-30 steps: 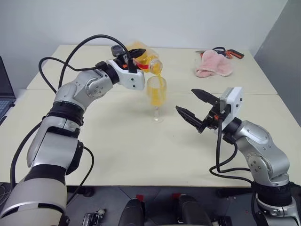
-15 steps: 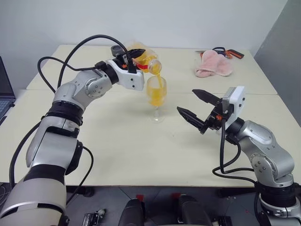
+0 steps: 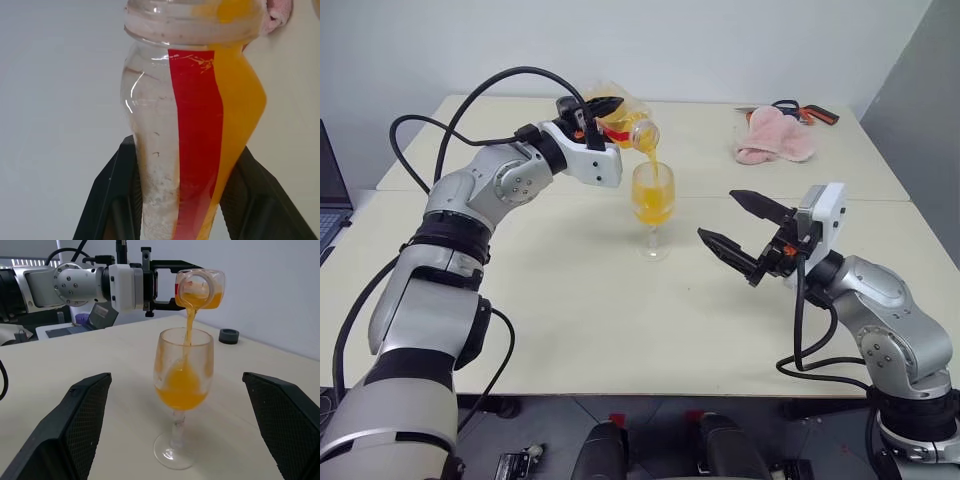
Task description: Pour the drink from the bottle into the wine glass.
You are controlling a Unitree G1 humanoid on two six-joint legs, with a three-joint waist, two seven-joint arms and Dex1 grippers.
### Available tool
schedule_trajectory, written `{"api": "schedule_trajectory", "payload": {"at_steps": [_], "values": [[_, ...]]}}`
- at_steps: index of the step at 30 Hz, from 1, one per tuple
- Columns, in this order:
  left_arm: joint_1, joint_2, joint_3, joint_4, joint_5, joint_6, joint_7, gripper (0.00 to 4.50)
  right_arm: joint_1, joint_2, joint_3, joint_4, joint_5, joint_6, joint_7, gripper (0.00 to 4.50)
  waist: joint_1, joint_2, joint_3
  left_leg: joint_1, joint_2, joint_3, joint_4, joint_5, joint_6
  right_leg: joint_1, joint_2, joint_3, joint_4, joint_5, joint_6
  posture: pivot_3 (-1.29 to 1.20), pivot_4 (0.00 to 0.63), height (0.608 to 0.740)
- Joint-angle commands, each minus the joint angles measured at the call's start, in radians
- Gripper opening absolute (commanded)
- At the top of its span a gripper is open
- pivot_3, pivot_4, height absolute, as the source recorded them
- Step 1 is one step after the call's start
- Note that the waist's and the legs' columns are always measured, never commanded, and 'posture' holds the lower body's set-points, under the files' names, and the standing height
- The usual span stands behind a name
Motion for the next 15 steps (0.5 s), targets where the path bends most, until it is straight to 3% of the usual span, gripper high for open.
{"api": "schedule_trajectory", "payload": {"at_steps": [1, 15], "values": [[-0.048, 0.021, 0.011, -0.005, -0.006, -0.006, 0.021, 1.64, 0.002, -0.010, -0.017, -0.041, 0.024, -0.004, 0.010, 4.50, 0.000, 0.000, 0.000, 0.000, 0.000, 0.000, 0.000, 0.000, 0.000, 0.000, 0.000, 0.000, 0.000, 0.000, 0.000, 0.00, 0.150, 0.740], [-0.051, 0.030, 0.006, -0.001, 0.005, -0.013, 0.028, 1.64, 0.007, -0.019, -0.013, -0.045, 0.026, 0.001, 0.019, 4.50, 0.000, 0.000, 0.000, 0.000, 0.000, 0.000, 0.000, 0.000, 0.000, 0.000, 0.000, 0.000, 0.000, 0.000, 0.000, 0.00, 0.150, 0.740]]}}
